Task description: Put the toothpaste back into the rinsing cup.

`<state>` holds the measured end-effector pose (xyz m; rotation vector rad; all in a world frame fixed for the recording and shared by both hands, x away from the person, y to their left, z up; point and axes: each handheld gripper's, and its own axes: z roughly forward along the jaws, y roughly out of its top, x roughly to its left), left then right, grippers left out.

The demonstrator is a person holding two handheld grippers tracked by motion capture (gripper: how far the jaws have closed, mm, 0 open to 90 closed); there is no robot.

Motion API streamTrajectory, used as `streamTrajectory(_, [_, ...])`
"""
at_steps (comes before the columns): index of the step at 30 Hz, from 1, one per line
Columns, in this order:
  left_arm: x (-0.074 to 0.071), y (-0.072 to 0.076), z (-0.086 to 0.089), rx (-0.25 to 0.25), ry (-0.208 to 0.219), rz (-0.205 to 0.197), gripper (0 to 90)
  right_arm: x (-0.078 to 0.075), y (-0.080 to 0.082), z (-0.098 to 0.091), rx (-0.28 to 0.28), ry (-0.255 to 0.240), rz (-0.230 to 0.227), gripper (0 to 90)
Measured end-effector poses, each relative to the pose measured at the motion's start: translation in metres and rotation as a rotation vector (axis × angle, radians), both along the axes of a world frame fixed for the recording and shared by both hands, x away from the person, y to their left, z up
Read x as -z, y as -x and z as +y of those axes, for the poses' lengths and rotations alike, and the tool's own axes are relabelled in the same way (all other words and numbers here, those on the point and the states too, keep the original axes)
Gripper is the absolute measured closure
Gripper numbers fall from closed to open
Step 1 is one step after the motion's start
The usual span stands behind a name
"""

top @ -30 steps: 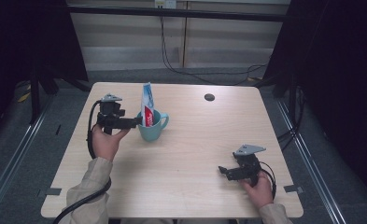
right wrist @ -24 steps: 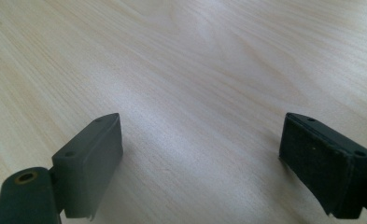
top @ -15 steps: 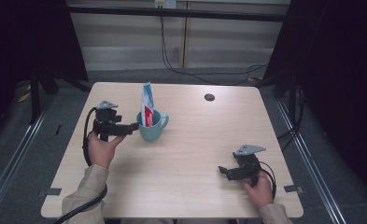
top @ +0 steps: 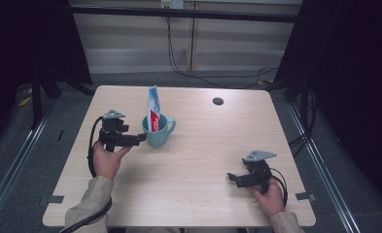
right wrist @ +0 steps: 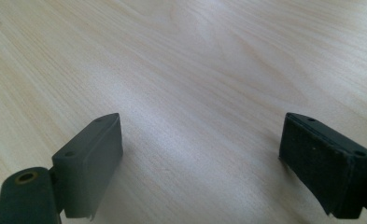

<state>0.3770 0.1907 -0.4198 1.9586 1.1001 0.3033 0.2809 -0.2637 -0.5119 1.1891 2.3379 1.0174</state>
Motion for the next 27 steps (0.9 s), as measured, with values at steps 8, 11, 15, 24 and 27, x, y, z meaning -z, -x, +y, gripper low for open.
streamTrajectory(8, [0.006, 0.005, -0.003, 0.024, -0.007, 0.004, 15.8, 0.000, 0.000, 0.000, 0.000, 0.000, 0.000, 12.7])
streamTrajectory(11, [0.008, 0.007, -0.005, 0.028, -0.011, 0.002, 15.6, 0.000, 0.000, 0.000, 0.000, 0.000, 0.000, 12.7])
streamTrajectory(15, [0.011, 0.009, -0.003, 0.027, 0.004, 0.010, 15.0, 0.000, 0.000, 0.000, 0.000, 0.000, -0.001, 12.7])
streamTrajectory(24, [0.020, 0.014, -0.001, 0.046, 0.001, 0.006, 14.3, 0.000, 0.000, 0.000, 0.000, 0.000, 0.000, 12.7])
streamTrajectory(27, [0.025, 0.016, -0.001, 0.054, 0.004, 0.011, 12.7, 0.000, 0.000, 0.000, -0.001, 0.000, -0.001, 12.7])
